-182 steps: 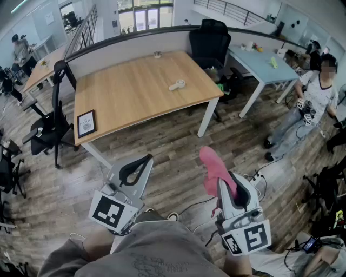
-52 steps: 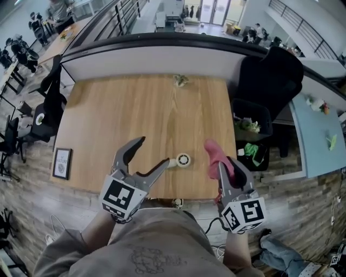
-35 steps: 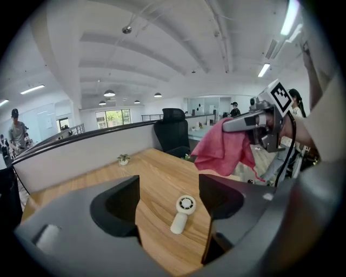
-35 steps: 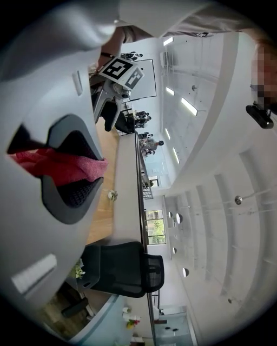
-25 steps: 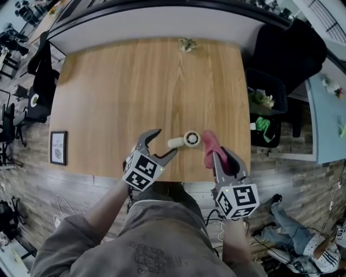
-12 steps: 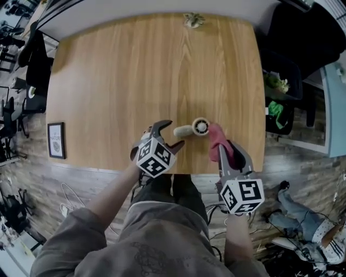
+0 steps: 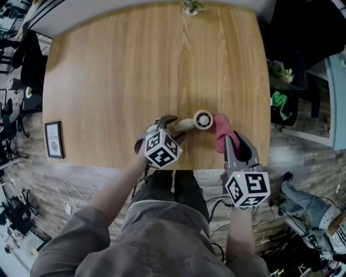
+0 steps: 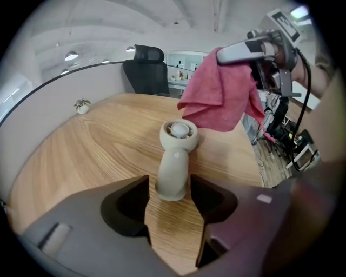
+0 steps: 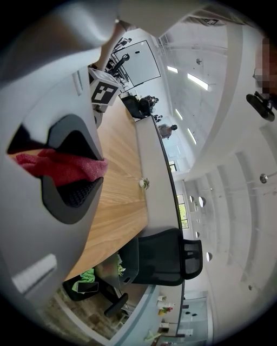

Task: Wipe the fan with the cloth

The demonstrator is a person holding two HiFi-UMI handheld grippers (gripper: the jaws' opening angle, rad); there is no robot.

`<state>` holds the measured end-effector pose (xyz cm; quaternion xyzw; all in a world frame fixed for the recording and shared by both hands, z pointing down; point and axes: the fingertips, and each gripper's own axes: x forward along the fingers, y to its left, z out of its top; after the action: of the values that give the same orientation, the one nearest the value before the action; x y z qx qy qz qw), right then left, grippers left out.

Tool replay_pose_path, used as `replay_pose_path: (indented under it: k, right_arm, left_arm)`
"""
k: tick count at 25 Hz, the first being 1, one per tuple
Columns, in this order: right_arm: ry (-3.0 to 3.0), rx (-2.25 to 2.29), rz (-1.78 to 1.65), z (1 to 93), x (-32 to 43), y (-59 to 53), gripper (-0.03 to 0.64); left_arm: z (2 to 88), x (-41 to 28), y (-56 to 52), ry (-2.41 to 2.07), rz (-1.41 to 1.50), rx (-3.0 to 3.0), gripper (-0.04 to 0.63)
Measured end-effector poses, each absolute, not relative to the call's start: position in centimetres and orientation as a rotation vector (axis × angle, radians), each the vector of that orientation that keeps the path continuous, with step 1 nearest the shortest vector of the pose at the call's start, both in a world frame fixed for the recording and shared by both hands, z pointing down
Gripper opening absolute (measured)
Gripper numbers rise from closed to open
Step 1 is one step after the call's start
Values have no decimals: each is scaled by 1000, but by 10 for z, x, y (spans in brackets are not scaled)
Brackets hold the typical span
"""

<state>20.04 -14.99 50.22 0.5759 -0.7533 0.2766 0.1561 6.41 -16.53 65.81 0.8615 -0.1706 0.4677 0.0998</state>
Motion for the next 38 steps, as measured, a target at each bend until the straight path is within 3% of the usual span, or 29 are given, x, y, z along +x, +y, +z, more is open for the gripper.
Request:
replay_pose_path:
  k: [2, 20, 32, 38]
  right_arm:
    - [-2151, 1646, 796, 506, 200, -149, 72]
    - [-2100, 1555, 760, 565, 173, -193, 72]
    - [-2128, 1308, 803, 602, 97, -194, 71]
    - [-2168, 964, 736, 613, 48, -177, 71]
  left_arm:
    - [660, 64, -167, -511, 1392, 2553, 194]
    - [666, 66, -166, -481, 1352, 2588, 186]
    - [664, 66, -165, -462, 1296, 2616, 184]
    - [664, 64, -166, -434, 1276, 2614, 184]
